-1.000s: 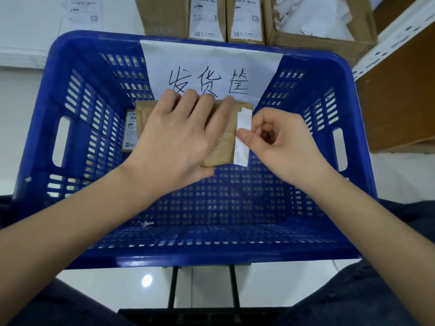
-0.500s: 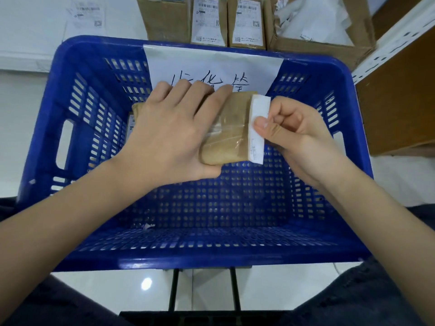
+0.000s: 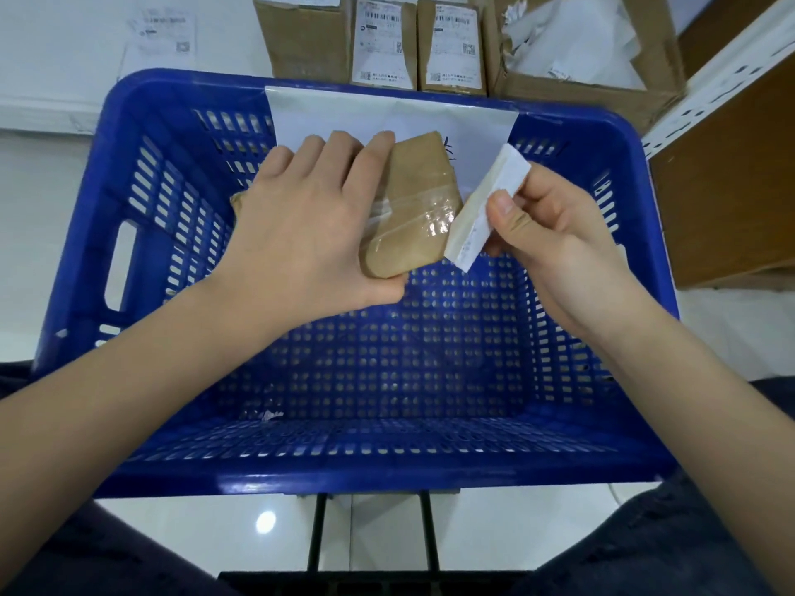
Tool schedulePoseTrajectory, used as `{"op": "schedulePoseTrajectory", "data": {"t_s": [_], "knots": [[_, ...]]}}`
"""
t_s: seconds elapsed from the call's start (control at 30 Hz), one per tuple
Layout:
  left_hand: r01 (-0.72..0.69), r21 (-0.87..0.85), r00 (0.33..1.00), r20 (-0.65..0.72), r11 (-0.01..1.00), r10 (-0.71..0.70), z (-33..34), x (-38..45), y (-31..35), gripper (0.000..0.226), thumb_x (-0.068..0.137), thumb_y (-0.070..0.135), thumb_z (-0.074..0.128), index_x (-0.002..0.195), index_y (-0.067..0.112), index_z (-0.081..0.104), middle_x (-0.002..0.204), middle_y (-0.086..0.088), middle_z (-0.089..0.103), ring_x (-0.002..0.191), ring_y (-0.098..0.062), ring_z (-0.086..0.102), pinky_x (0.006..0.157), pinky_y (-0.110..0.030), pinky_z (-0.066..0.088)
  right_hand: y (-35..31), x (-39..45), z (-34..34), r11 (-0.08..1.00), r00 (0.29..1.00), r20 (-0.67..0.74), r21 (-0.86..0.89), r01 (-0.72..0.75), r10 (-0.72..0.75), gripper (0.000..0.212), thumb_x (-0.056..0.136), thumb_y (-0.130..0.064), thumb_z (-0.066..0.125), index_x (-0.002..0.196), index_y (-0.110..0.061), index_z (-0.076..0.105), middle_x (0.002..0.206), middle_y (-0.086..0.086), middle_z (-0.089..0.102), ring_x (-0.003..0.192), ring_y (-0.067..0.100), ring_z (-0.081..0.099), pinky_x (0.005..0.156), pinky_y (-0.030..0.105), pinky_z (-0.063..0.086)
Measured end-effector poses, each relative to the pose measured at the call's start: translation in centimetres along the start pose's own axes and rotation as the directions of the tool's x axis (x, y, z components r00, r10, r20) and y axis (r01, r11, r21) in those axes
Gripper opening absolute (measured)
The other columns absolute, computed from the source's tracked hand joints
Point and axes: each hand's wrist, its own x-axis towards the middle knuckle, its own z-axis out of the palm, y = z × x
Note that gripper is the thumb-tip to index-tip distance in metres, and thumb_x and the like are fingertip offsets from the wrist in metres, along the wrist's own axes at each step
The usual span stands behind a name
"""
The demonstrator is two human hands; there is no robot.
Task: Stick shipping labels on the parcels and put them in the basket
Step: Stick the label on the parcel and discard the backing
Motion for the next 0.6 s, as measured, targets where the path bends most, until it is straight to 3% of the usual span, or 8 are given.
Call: {"op": "schedulePoseTrajectory", "data": {"t_s": [0.13, 0.43, 0.6], "knots": [[0.031, 0.024, 0.999, -0.01, 0.999, -0.031, -0.17, 0.14, -0.17, 0.103, 0.056, 0.063, 0.054, 0.135, -0.001, 0.044, 0.107, -0.018, 0.058, 0.092, -0.036, 0.056, 0.079, -0.044, 0.043, -0.1, 0.13, -0.08, 0.999, 0.999, -0.006, 0.016, 0.037, -0.037, 0.023, 0.093, -0.018, 0.043, 0.108, -0.006, 0.056, 0.09, -0.006, 0.07, 0.085, 0.014, 0.063, 0.076, 0.03, 0.05], [0.059, 0.04, 0.998, 0.002, 0.997, -0.06, -0.36, -0.02, 0.07, 0.102, 0.055, 0.059, 0.067, 0.133, -0.004, 0.045, 0.104, -0.021, 0.058, 0.089, -0.037, 0.057, 0.078, -0.046, 0.044, -0.13, 0.04, 0.2, 0.988, 0.997, -0.027, 0.137, 0.077, -0.074, 0.014, 0.094, -0.011, 0.043, 0.102, -0.004, 0.052, 0.085, -0.004, 0.072, 0.083, 0.011, 0.067, 0.076, 0.026, 0.052], [-0.001, 0.184, 0.996, 0.082, 0.983, -0.014, 0.08, -0.34, -0.36, 0.102, 0.05, 0.052, 0.076, 0.131, -0.002, 0.048, 0.101, -0.02, 0.059, 0.083, -0.036, 0.055, 0.073, -0.043, 0.041, -0.76, 0.05, -0.13, 0.97, 0.993, -0.051, 0.212, 0.117, -0.108, 0.011, 0.094, -0.011, 0.043, 0.099, -0.004, 0.05, 0.08, -0.005, 0.07, 0.079, 0.008, 0.066, 0.073, 0.023, 0.051]]}}
